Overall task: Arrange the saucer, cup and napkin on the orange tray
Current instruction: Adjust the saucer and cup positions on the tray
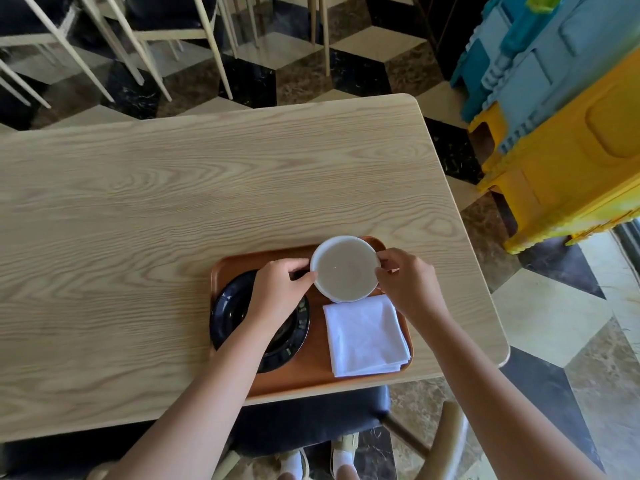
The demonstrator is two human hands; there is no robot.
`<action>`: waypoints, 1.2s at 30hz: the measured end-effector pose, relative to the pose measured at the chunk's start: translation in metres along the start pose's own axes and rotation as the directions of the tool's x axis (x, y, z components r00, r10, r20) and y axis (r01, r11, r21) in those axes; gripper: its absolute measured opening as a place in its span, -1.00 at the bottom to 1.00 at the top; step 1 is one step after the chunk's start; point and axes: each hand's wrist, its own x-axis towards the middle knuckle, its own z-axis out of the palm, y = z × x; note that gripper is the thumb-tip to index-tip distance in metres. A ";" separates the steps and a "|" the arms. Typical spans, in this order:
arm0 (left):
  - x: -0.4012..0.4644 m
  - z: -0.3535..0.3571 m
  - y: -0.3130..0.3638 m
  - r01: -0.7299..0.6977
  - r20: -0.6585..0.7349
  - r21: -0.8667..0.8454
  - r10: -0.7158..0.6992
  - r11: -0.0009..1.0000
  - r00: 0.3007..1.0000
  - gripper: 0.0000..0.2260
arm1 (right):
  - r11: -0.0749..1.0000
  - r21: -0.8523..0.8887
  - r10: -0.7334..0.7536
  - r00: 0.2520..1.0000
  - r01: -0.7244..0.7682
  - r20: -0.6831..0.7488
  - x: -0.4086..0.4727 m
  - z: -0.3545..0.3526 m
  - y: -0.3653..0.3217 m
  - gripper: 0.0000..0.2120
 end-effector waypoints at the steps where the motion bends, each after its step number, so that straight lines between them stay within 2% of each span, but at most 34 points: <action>1: -0.001 0.000 0.000 -0.004 0.002 -0.002 0.004 1.000 1.000 -0.81 | 1.000 0.007 -0.005 1.000 0.005 -0.003 -0.001 0.000 0.000 -0.79; 4: 0.000 0.002 -0.002 0.011 0.007 0.021 -0.011 1.000 1.000 -0.72 | 1.000 0.012 -0.016 1.000 0.016 0.007 -0.003 0.000 0.001 -0.79; 6: -0.005 0.003 -0.005 -0.015 -0.072 0.051 0.019 0.999 0.997 -0.62 | 0.999 0.006 -0.041 0.999 0.041 -0.002 -0.009 -0.002 0.005 -0.76; 8: -0.022 0.005 -0.008 -0.184 -0.203 0.173 0.218 0.968 0.955 -0.63 | 0.993 -0.060 -0.105 0.994 0.103 -0.031 -0.021 -0.004 0.016 -0.70; 9: -0.034 0.009 -0.011 -0.296 -0.208 0.241 0.347 0.924 0.915 -0.66 | 0.979 -0.131 -0.162 0.986 0.156 -0.038 -0.029 -0.004 0.025 -0.67; 10: -0.048 0.015 -0.014 -0.407 -0.151 0.285 0.460 0.868 0.875 -0.67 | 0.951 -0.207 -0.238 0.971 0.228 -0.025 -0.039 -0.003 0.037 -0.63; 12: -0.080 0.032 -0.026 -0.586 0.106 0.342 0.590 0.734 0.801 -0.65 | 0.856 -0.321 -0.405 0.911 0.406 0.072 -0.058 0.000 0.062 -0.57; 14: -0.102 0.048 -0.043 -0.648 0.340 0.444 0.553 0.619 0.761 -0.58 | 0.755 -0.397 -0.482 0.852 0.522 0.203 -0.073 0.005 0.080 -0.52; 17: -0.112 0.054 -0.055 -0.607 0.446 0.557 0.412 0.567 0.795 -0.51 | 0.685 -0.455 -0.504 0.821 0.568 0.266 -0.082 0.010 0.089 -0.55; 21: -0.112 0.051 -0.058 -0.605 0.494 0.602 0.352 0.521 0.795 -0.48 | 0.672 -0.493 -0.488 0.831 0.553 0.268 -0.083 0.018 0.093 -0.59; 36: -0.113 0.040 -0.064 -0.614 0.494 0.624 0.365 0.482 0.789 -0.49 | 0.686 -0.483 -0.495 0.836 0.543 0.237 -0.095 0.034 0.081 -0.60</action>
